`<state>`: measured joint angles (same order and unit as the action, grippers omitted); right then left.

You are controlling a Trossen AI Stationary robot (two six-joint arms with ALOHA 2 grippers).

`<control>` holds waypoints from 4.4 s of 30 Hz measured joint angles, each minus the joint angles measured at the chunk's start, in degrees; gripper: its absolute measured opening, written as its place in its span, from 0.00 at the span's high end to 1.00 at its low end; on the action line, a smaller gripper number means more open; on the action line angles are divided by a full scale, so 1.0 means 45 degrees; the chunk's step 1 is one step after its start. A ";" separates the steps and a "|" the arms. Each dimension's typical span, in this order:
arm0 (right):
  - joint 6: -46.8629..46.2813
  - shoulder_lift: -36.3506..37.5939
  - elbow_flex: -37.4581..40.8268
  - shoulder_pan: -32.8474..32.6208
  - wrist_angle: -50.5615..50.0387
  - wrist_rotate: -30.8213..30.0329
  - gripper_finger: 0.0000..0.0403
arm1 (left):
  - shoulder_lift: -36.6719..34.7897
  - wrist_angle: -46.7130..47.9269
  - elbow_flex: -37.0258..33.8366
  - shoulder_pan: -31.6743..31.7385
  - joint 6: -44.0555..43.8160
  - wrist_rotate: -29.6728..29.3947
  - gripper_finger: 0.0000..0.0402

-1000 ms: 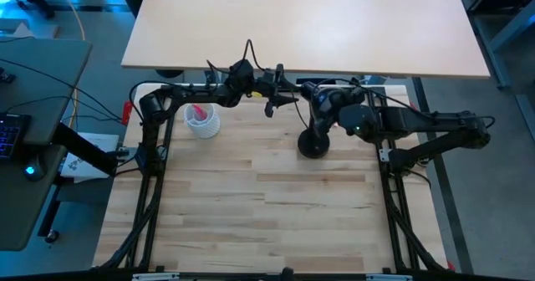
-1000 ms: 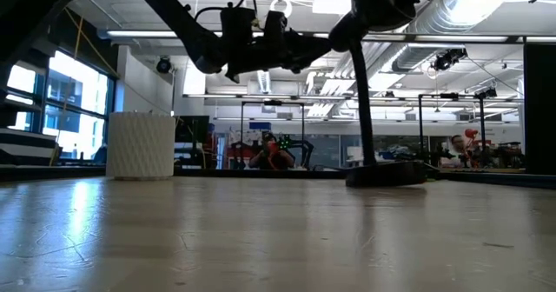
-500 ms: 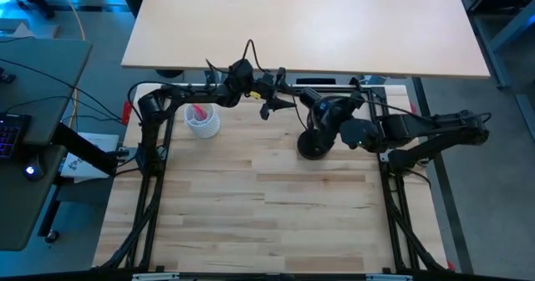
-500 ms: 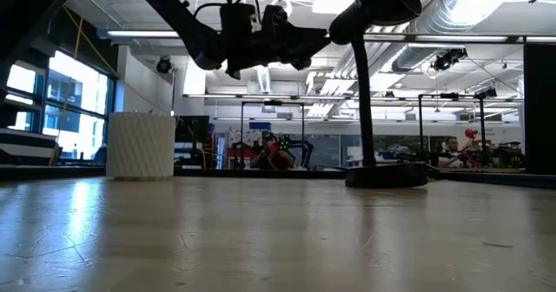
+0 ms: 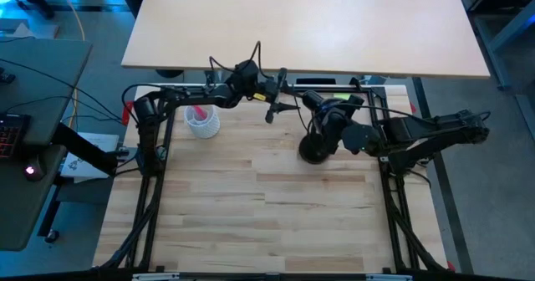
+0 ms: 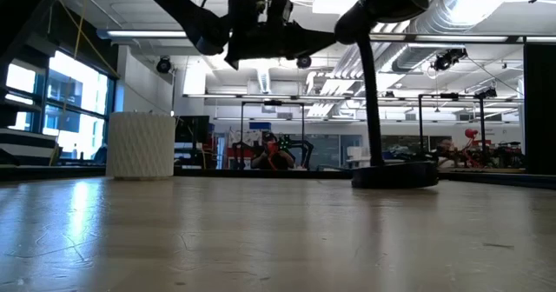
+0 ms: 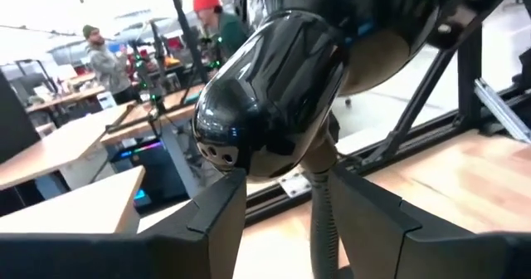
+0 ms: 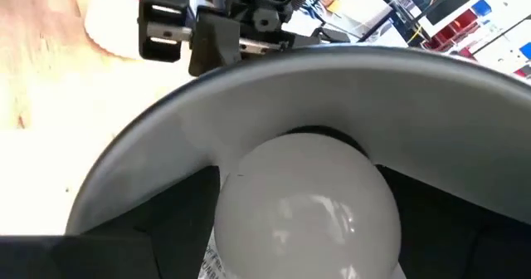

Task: Screw lightbulb
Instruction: Insert the light bulb into the desk lamp

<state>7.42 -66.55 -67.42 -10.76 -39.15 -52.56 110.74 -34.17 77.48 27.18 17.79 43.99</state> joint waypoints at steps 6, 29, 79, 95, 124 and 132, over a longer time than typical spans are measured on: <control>0.0019 0.0004 0.0000 0.0000 0.0087 0.0005 0.24 | 0.0029 0.2177 0.1218 0.0123 0.0223 -0.0132 0.50; -0.1173 -0.0270 0.0000 -0.0101 0.0871 -0.0011 0.24 | 0.0005 0.4428 0.1854 0.0602 0.0724 0.0258 0.39; -0.8605 0.0454 0.0000 -0.0286 -0.3030 0.0103 0.24 | -0.0903 0.8320 0.1820 -0.1379 0.4074 -0.3614 0.42; -0.8563 0.0699 0.0000 -0.0378 -0.3032 0.0733 0.40 | -0.1298 1.1058 0.1820 -0.1520 0.4649 -0.6537 0.42; -0.7436 0.1040 0.0908 -0.5644 -0.0169 0.4461 0.41 | -0.2502 1.0451 -0.1024 -0.4872 0.2098 -0.8609 0.42; -0.6230 0.0882 0.5188 -0.5326 0.6675 0.6321 0.41 | -0.4509 0.1454 -0.6914 -0.5992 -0.0934 -0.8881 0.42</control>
<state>-20.62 -62.59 -44.07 -34.73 -9.11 -24.11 90.45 -27.63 46.36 0.22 13.58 4.02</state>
